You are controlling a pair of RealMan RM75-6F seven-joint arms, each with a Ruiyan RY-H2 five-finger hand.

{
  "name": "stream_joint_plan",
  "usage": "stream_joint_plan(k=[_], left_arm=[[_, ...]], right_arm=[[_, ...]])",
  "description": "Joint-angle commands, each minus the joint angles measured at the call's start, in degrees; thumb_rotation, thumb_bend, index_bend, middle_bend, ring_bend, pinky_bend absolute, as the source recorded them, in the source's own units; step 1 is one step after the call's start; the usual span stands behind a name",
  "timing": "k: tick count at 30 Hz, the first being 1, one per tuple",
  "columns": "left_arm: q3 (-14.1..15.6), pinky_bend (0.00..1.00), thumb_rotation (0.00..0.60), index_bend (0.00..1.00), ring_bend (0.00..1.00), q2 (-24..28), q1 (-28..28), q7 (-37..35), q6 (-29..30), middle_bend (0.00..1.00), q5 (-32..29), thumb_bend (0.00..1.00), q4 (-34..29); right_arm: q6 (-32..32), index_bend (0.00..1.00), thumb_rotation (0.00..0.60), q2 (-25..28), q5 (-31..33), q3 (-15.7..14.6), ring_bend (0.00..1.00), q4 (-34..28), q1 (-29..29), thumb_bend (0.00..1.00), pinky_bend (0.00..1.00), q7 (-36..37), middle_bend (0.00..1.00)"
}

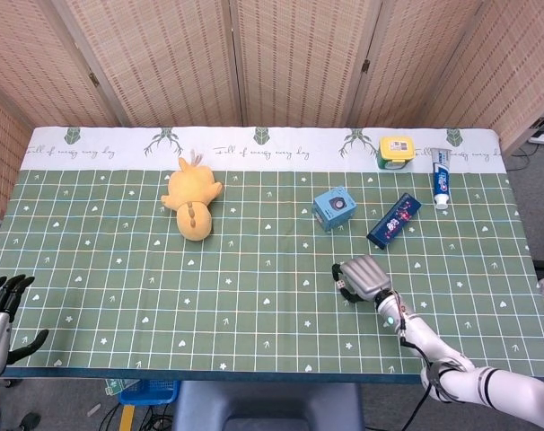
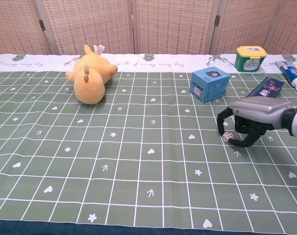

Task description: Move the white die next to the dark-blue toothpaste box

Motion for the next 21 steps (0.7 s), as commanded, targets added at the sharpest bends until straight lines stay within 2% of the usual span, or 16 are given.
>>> stream_joint_plan(k=[1,6,10,15,18,21], left_arm=[[-0.02,0.16,0.600,0.15,0.10,-0.05,0.01,-0.12,-0.03,0.15,-0.09,0.24,0.14],[0.06,0.16,0.600,0.15,0.10,-0.11,0.08,-0.26,-0.16,0.15,-0.23,0.24,0.31],[0.10,0.16,0.600,0.15,0.10,-0.10,0.22,-0.34,-0.01,0.15,-0.22,0.24,0.31],[0.07,0.16,0.600,0.15,0.10,-0.08,0.04,-0.10,-0.06,0.15,0.16,0.24,0.04],[0.02,0.16,0.600,0.15,0.10,-0.01,-0.03,0.06,0.03,0.15,0.45,0.24,-0.22],[-0.06,0.16,0.600,0.15,0.10,0.12,0.00,0.18,0.17,0.15,0.41,0.24,-0.43]], right_arm=[[0.30,0.51,0.600,-0.23,0.05,-0.08,1.00,0.25,0.15,0.34,0.92,-0.04,1.00],[1.36,0.57,0.600,0.46,-0.42,-0.54,1.00,0.00,-0.26,0.36,0.92,0.79,1.00],[2.57,0.58,0.600,3.18,-0.85,-1.13,1.00,-1.99,-1.07,0.37,0.92,1.11,1.00],[6.03,0.63,0.600,5.60,-0.28,0.39,1.00,-4.36,-1.93,0.36,0.92,1.18,1.00],[14.00,0.64,0.600,4.43,-3.59,3.09,1.00,-3.82,-3.16,0.38,0.92,4.23,1.00],[25.57,0.64,0.600,0.79,-9.17,6.28,1.00,-0.34,-4.59,0.40,0.92,10.82,1.00]])
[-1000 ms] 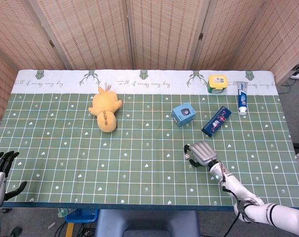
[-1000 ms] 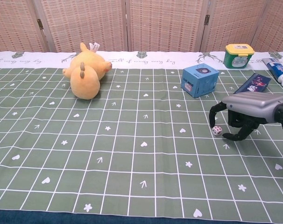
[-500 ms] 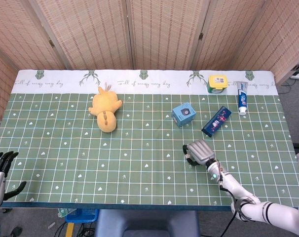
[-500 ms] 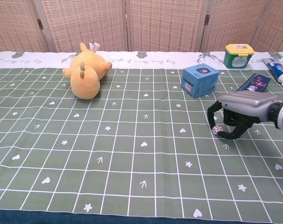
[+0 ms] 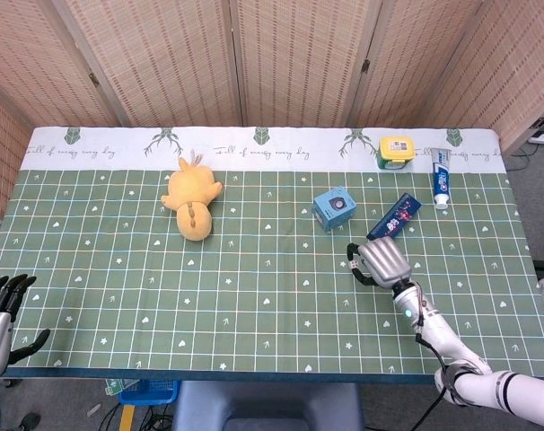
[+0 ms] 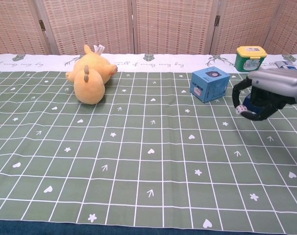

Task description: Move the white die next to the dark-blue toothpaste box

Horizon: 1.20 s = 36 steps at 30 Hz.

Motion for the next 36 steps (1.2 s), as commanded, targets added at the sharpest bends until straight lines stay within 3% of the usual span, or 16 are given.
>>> stream_joint_plan(k=[1,3,5,7,9,22,31,36], left_arm=[[-0.04,0.16,0.600,0.15,0.10,0.09,0.03,0.09,0.07,0.15,-0.03,0.24,-0.15],[0.00,0.16,0.600,0.15,0.10,0.13,0.06,0.17,0.10,0.15,0.01,0.24,-0.24],[0.04,0.16,0.600,0.15,0.10,0.09,0.08,0.15,0.08,0.15,0.02,0.24,-0.26],[0.14,0.16,0.600,0.15,0.10,0.05,0.13,0.19,-0.03,0.15,-0.08,0.24,-0.22],[0.20,0.16,0.600,0.15,0.10,0.03,0.17,0.17,-0.13,0.15,-0.20,0.24,-0.13],[0.05,0.16,0.600,0.15,0.10,-0.04,-0.03,0.07,-0.53,0.15,-0.55,0.24,0.11],[0.03,0.16,0.600,0.15,0.10,0.14,-0.18,0.08,-0.88,0.15,-0.73,0.24,0.08],[-0.03,0.16,0.600,0.15,0.10,0.17,-0.42,0.21,-1.24,0.15,-0.81,0.24,0.04]], right_arm=[[17.61,0.64,0.600,-5.44,-7.80,5.75,1.00,4.77,-2.44,0.40,0.92,10.24,1.00],[20.96,0.56,0.600,-7.03,-8.61,7.20,1.00,6.01,-2.64,0.40,0.92,14.03,1.00],[22.30,0.28,0.600,-7.64,-8.35,8.26,1.00,6.27,-2.76,0.40,0.92,16.70,1.00],[22.58,0.08,0.600,-7.77,-8.08,8.48,1.00,6.41,-2.90,0.40,0.92,17.16,0.99],[21.41,0.00,0.600,-6.94,-8.03,7.64,1.00,6.26,-3.04,0.40,0.92,16.47,0.98],[15.46,0.00,0.600,1.40,-6.55,3.75,1.00,-0.55,-4.64,0.40,0.92,8.56,0.98],[12.39,0.00,0.600,11.74,-3.64,0.87,1.00,-9.25,-7.71,0.40,0.92,2.18,0.96],[12.59,0.07,0.600,17.51,-2.04,-1.05,0.89,-14.71,-10.45,0.39,0.87,-1.13,0.85]])
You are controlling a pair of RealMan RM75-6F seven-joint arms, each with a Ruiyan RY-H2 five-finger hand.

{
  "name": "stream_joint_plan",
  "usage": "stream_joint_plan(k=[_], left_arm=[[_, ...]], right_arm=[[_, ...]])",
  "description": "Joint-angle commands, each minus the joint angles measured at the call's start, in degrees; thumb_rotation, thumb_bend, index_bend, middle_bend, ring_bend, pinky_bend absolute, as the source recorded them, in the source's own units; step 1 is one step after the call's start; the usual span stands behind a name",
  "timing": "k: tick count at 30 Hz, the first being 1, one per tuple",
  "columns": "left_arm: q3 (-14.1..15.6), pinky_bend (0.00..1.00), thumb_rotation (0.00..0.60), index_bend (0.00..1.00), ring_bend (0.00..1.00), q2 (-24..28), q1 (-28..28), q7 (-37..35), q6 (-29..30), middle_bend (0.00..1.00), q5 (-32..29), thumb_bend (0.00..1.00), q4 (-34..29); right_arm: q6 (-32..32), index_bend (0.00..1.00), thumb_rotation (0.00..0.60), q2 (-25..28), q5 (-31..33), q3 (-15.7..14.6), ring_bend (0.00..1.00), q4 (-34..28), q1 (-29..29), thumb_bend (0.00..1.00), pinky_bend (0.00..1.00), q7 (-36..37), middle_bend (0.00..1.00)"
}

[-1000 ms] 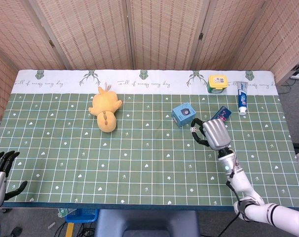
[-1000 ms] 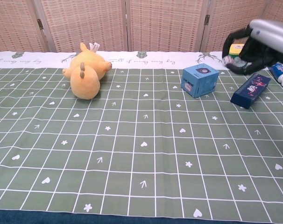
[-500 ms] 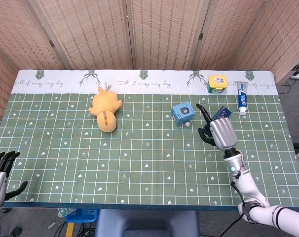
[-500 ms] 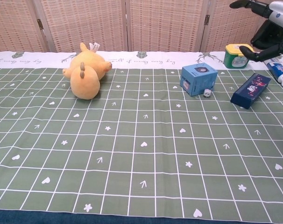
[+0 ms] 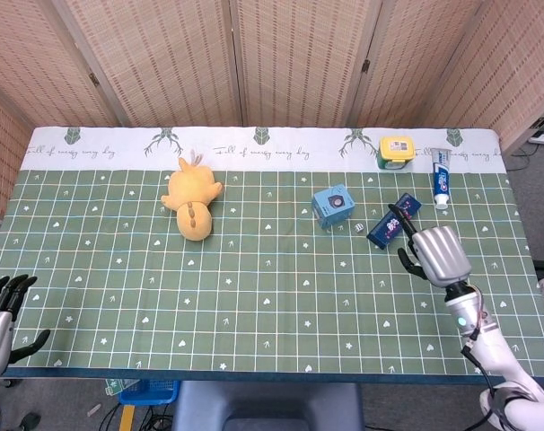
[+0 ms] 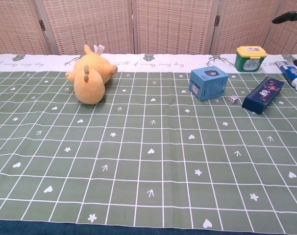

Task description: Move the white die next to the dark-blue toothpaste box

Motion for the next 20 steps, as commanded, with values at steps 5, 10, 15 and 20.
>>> stream_joint_plan(k=[5,10,15,20], left_arm=[[-0.15,0.16,0.600,0.15,0.10,-0.25,-0.35,0.21,-0.36,0.15,-0.11,0.24,0.01],[-0.30,0.16,0.600,0.15,0.10,-0.51,-0.64,0.46,-0.57,0.15,-0.15,0.24,0.04],[-0.45,0.16,0.600,0.15,0.10,-0.66,-0.92,0.80,-0.66,0.15,-0.06,0.24,-0.14],[-0.52,0.16,0.600,0.15,0.10,-0.93,-1.07,1.18,-0.47,0.15,0.24,0.24,-0.31]], right_arm=[[3.01,0.08,0.600,6.16,0.19,-3.62,0.60,-5.74,-5.56,0.38,0.66,-2.73,0.59],[7.54,0.08,0.600,8.13,-2.20,-5.18,0.29,-6.44,-9.46,0.38,0.45,-0.26,0.28],[11.52,0.08,0.600,10.14,-4.24,-6.51,0.19,-6.90,-13.10,0.38,0.34,2.65,0.17],[14.67,0.08,0.600,10.68,-6.36,-8.23,0.19,-6.62,-16.58,0.38,0.32,4.88,0.17]])
